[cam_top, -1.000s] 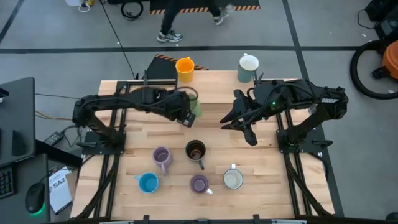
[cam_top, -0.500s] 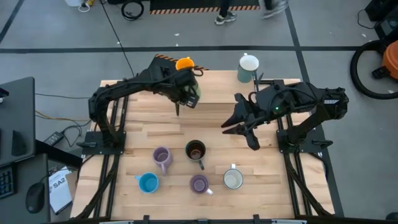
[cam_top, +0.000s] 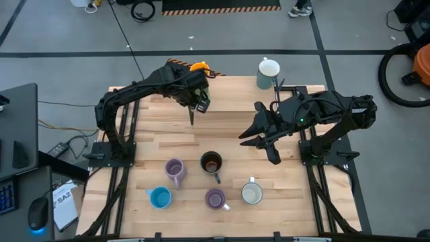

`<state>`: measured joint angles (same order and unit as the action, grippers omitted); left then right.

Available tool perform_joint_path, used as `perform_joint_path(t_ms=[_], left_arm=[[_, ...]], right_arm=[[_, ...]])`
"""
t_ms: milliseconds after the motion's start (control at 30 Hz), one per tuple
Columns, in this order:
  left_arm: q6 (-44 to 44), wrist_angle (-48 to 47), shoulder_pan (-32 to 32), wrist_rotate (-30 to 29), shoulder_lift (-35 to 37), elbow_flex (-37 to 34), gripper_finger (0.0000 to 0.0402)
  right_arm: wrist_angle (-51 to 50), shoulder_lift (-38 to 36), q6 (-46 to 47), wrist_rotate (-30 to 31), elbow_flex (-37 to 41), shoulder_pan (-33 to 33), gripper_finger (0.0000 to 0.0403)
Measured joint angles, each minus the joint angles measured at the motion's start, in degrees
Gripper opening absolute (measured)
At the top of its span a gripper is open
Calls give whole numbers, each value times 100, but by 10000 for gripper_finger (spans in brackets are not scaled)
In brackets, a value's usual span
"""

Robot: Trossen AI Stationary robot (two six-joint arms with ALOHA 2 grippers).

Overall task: Place coffee mugs
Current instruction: Put the green and white mug on the shelf

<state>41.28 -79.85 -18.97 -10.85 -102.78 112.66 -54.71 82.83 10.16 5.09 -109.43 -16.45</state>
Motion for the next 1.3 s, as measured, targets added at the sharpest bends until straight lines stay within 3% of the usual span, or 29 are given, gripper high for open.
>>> perform_joint_path(t_ms=[1300], left_arm=[[-354,0,-209,-84,-297,-175,78]], right_arm=[[235,4,22,-16,0,2,102]])
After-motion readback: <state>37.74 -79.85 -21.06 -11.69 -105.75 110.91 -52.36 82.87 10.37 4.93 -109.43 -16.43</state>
